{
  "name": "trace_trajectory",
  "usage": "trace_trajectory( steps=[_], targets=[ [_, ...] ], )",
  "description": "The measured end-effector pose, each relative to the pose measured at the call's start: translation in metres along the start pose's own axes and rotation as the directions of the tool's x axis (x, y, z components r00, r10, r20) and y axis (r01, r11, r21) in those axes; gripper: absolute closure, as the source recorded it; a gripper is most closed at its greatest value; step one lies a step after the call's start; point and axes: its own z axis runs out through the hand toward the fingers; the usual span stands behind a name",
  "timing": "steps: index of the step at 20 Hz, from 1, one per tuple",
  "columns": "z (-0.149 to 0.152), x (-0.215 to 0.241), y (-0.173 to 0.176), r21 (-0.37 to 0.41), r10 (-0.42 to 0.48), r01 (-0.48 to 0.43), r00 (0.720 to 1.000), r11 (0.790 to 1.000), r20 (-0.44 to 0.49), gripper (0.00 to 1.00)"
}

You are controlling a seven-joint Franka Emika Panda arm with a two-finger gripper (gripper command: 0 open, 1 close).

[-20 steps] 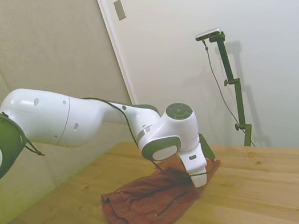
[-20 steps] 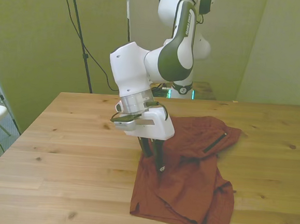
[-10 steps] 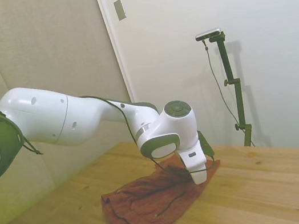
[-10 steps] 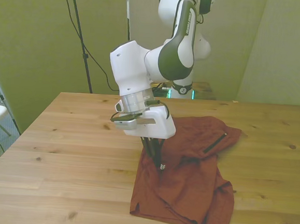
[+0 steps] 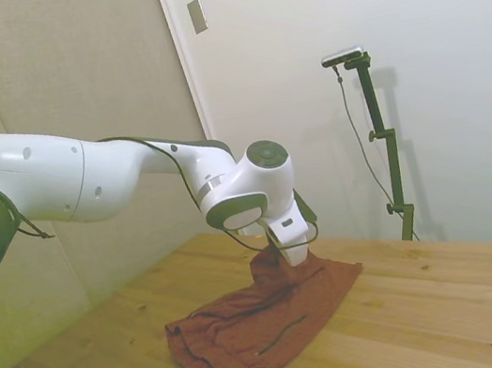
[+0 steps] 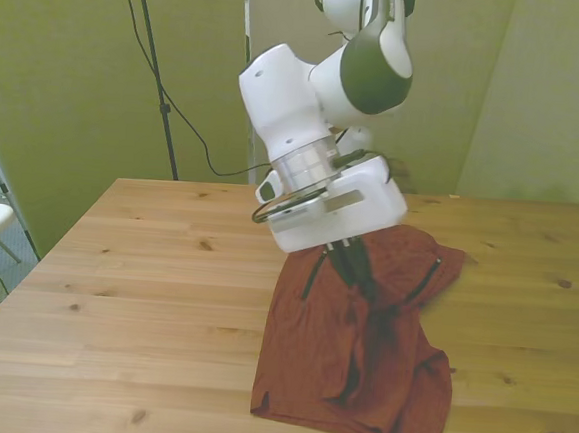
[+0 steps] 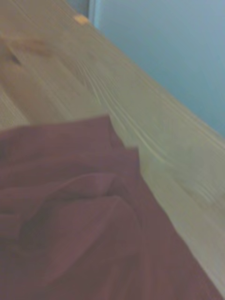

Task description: Unfold the shorts

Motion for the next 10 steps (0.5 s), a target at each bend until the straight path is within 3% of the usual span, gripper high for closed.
trace_trajectory(
  steps=[4,10],
  targets=[
    [0.027,-0.050,-0.025,-0.013,-0.077,0.077,0.996,0.997,0.040,1.00],
    [0.073,-0.092,-0.062,-0.024,-0.121,0.124,0.988,0.992,0.091,1.00]
  ],
)
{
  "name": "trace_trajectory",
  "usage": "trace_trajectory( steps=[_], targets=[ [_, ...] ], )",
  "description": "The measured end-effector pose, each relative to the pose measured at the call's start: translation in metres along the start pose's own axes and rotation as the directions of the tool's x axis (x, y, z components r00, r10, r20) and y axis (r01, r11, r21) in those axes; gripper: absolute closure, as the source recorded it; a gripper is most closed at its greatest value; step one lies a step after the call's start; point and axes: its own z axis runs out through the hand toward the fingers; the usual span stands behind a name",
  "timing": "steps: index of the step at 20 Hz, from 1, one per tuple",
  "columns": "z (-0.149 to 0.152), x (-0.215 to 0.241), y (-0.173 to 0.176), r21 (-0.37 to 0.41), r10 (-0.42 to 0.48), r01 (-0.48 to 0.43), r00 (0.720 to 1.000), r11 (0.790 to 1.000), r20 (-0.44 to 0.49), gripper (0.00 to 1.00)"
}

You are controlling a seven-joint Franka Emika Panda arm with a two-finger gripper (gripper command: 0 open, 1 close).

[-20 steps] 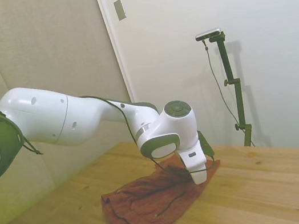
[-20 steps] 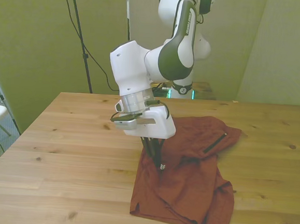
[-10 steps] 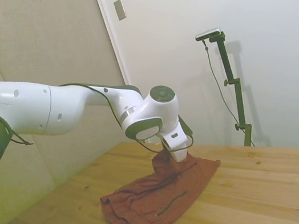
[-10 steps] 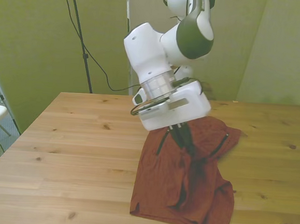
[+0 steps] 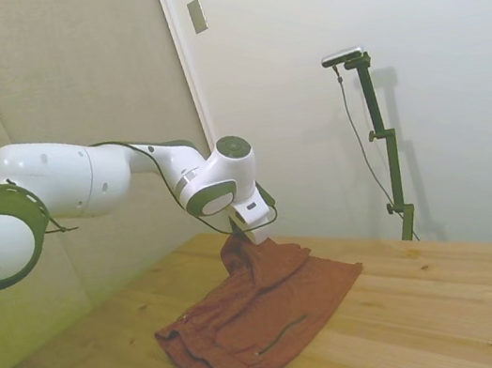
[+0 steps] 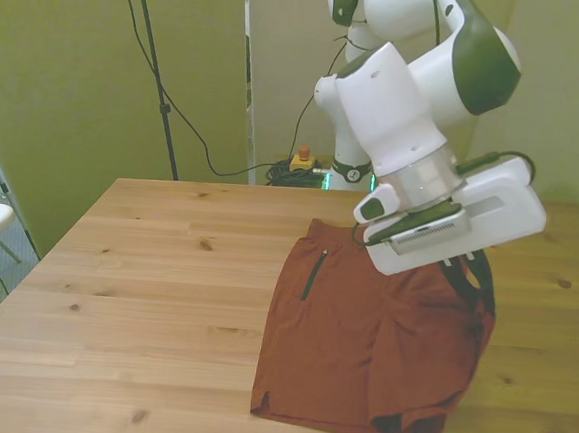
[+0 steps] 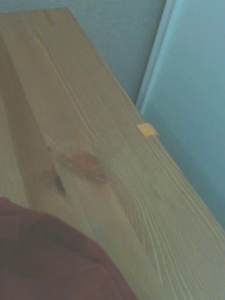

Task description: Unfold the shorts

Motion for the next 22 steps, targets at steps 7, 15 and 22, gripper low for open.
trace_trajectory(
  steps=[7,15,22],
  targets=[
    [0.055,-0.044,-0.022,-0.046,-0.051,0.053,0.998,0.997,0.049,0.00],
    [0.068,-0.076,-0.040,-0.041,-0.117,0.120,0.991,0.992,0.070,0.00],
    [0.069,-0.057,-0.032,-0.098,-0.110,0.102,0.990,0.990,-0.083,0.00]
  ],
)
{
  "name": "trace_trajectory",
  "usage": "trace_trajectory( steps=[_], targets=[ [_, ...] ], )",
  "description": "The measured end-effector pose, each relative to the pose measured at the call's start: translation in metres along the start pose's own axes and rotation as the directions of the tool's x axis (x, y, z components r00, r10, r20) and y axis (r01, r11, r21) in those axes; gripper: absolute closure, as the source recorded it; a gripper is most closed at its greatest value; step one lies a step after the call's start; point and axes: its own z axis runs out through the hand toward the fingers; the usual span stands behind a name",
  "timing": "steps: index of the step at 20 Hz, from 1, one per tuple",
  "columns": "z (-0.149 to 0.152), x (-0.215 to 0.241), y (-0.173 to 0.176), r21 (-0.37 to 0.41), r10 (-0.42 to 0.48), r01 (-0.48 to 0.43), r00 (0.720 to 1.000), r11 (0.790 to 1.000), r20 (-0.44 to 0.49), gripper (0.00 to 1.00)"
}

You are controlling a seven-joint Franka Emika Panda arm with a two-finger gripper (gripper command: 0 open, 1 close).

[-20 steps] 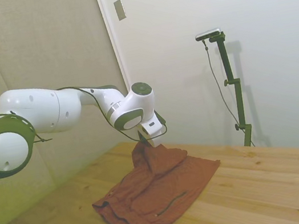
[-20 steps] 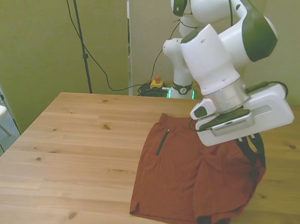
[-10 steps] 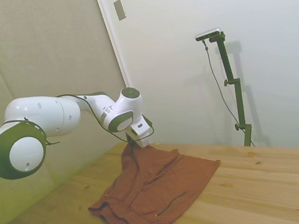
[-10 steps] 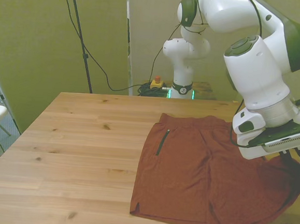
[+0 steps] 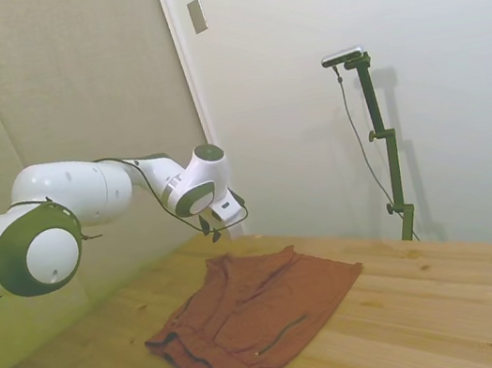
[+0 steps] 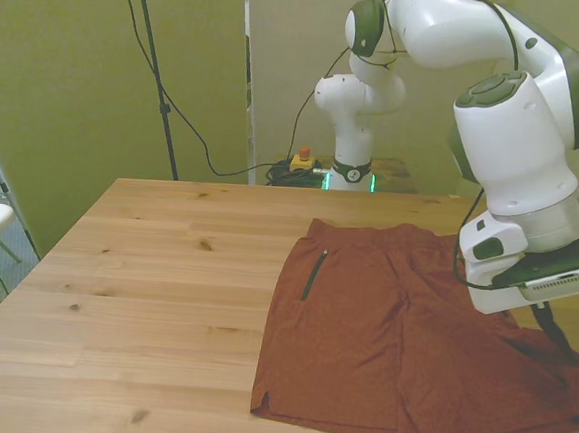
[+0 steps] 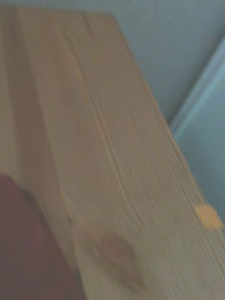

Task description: Unfold the shorts

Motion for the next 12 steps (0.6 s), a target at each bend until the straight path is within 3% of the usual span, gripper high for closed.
trace_trajectory(
  steps=[4,7,12],
  targets=[
    [-0.037,0.025,0.039,-0.103,0.062,-0.080,0.984,0.991,-0.167,0.00],
    [-0.073,0.022,0.076,-0.242,0.059,-0.124,0.964,0.962,-0.261,0.00],
    [-0.137,-0.023,0.131,-0.356,-0.023,-0.064,0.972,0.932,-0.236,0.00]
  ],
)
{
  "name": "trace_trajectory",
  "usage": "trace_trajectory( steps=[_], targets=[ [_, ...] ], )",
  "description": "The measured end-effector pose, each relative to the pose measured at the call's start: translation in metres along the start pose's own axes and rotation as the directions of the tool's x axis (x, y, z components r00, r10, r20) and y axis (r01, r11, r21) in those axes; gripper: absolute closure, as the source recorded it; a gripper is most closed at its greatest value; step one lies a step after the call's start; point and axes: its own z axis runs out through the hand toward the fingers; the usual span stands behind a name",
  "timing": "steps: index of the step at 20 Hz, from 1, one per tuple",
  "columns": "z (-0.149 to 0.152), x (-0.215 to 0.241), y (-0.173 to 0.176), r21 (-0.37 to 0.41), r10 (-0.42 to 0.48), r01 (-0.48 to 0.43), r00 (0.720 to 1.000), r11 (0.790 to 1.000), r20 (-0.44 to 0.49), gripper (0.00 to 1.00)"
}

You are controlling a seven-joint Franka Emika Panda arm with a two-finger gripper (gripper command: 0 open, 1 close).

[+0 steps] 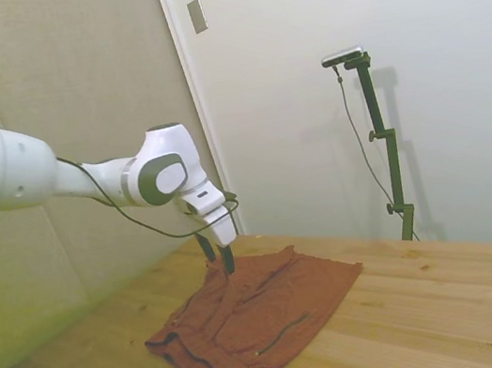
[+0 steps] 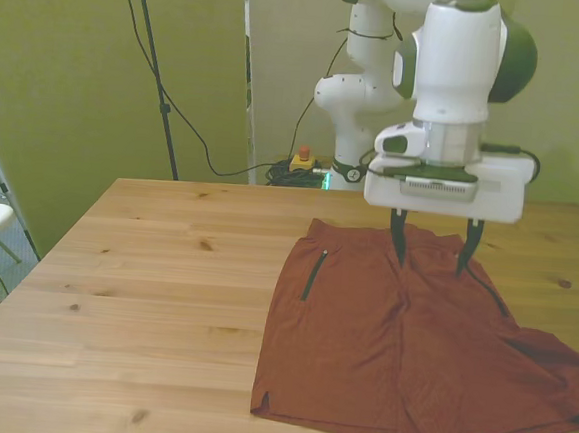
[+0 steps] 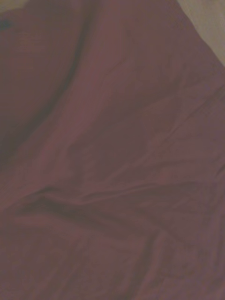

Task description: Unfold the shorts

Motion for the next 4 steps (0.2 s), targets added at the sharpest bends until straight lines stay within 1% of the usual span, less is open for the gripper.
trace_trajectory(
  steps=[2,4],
  targets=[
    [-0.010,-0.012,0.036,-0.026,-0.072,0.073,0.997,0.997,0.033,0.00],
    [-0.011,-0.023,0.070,-0.030,-0.130,0.133,0.989,0.991,0.072,0.00]
  ],
)
